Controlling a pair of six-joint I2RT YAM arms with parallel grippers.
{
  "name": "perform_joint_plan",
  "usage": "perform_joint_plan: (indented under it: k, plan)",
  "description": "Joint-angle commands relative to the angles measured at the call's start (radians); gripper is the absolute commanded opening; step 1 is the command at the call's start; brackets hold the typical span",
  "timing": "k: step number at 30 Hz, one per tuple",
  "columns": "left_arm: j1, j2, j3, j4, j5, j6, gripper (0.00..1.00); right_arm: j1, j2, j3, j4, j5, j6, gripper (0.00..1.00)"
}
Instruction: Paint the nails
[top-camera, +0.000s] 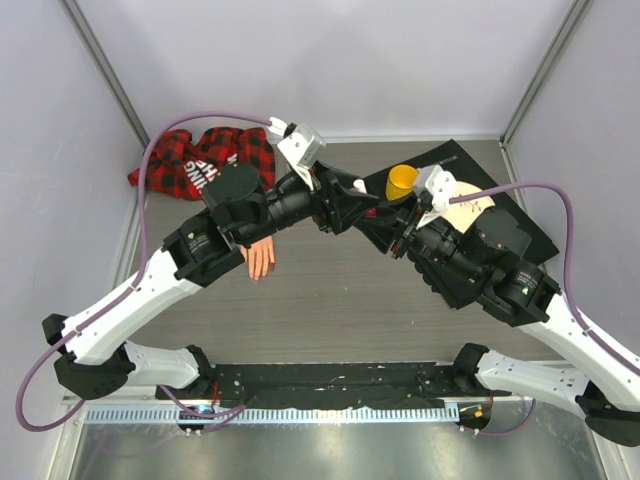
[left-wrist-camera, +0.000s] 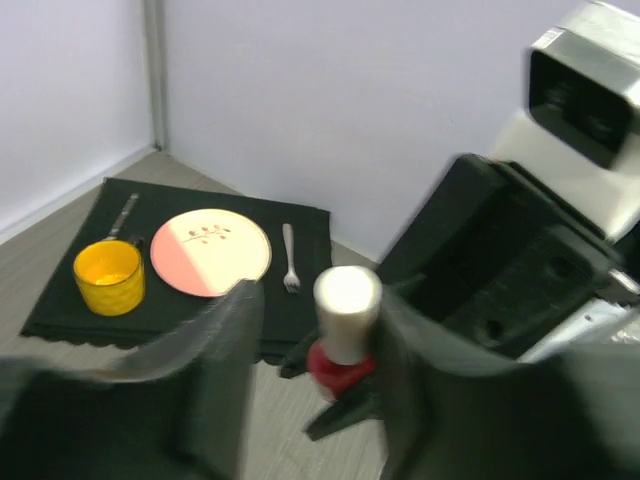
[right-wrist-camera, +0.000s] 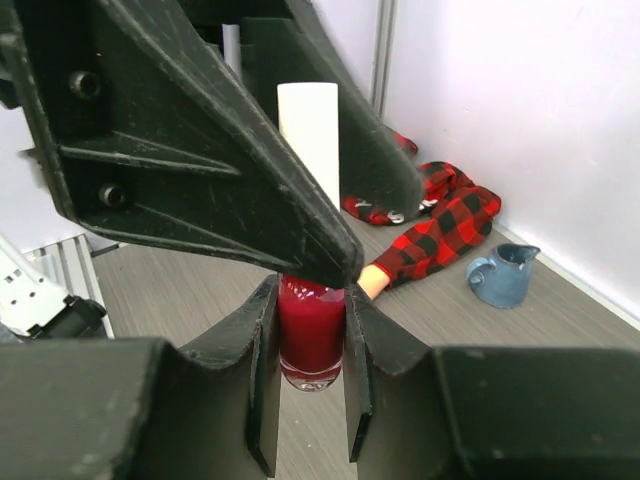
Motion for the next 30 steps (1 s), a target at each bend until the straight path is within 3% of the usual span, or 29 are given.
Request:
perform_joint_plan:
  k: [1,4,5,6,7,9,10,11,12,13,15,17,19,21,22,23,24,27,29,30]
  plan:
    - [-0.004,-0.002,0.027,0.083,0.043,-0.022,0.38,0.000,-0.021,0.044,0.052,0.006,0.007,0.01]
    - [-0.002,0.003,0.023,0.080,0.189,-0.028,0.19,0.002,-0.049,0.027,0.067,-0.068,0.020,0.01]
    - [-0.004,0.006,0.025,0.078,0.235,-0.034,0.02,0.000,-0.058,0.014,0.081,-0.094,0.020,0.01]
    - [0.000,0.008,0.023,0.080,0.305,-0.041,0.00,0.000,-0.076,0.013,0.084,-0.126,0.020,0.01]
    - [0.003,0.017,0.013,0.095,0.461,-0.060,0.00,-0.002,-0.083,0.011,0.086,-0.210,0.042,0.01]
    - [0.004,0.029,0.003,0.106,0.632,-0.092,0.00,0.000,-0.096,0.011,0.089,-0.321,0.075,0.01]
    - [0.004,0.035,-0.022,0.171,0.725,-0.153,0.00,0.000,-0.100,0.011,0.092,-0.452,0.098,0.01]
    - [0.004,0.052,-0.051,0.254,0.977,-0.211,0.00,0.000,-0.098,0.014,0.115,-0.535,0.150,0.01]
    - [-0.002,0.060,-0.091,0.402,1.074,-0.297,0.00,0.000,-0.095,0.013,0.141,-0.598,0.197,0.01]
    - [-0.005,0.066,-0.193,0.750,1.141,-0.553,0.00,0.000,-0.092,0.007,0.192,-0.651,0.246,0.01]
    - [-0.010,0.093,-0.251,0.967,1.166,-0.705,0.00,0.001,-0.095,-0.050,0.398,-0.744,0.415,0.01]
    - [-0.010,0.118,-0.227,0.947,1.162,-0.730,0.00,0.000,-0.113,-0.081,0.457,-0.719,0.437,0.01]
    - [-0.010,0.113,-0.195,0.870,1.145,-0.683,0.00,0.000,-0.119,-0.075,0.373,-0.679,0.380,0.01]
    - [0.003,0.086,-0.134,0.581,1.069,-0.489,0.13,0.000,-0.127,-0.072,0.339,-0.628,0.354,0.01]
    - [0.003,0.074,-0.106,0.458,1.029,-0.386,0.23,0.000,-0.127,-0.069,0.296,-0.610,0.322,0.01]
    - [0.004,0.064,-0.075,0.337,0.989,-0.294,0.44,0.002,-0.127,-0.059,0.273,-0.588,0.307,0.01]
    - [0.004,0.042,-0.025,0.122,0.901,-0.144,0.51,0.000,-0.127,-0.055,0.248,-0.552,0.285,0.01]
    - [0.006,0.000,0.008,-0.068,0.770,0.021,0.70,0.000,-0.126,-0.035,0.167,-0.470,0.210,0.01]
    - [0.006,-0.040,0.016,-0.135,0.639,0.078,0.99,0.000,-0.121,-0.010,0.094,-0.432,0.153,0.01]
    - [0.007,-0.052,0.019,-0.156,0.595,0.099,1.00,0.000,-0.112,0.000,0.074,-0.412,0.136,0.01]
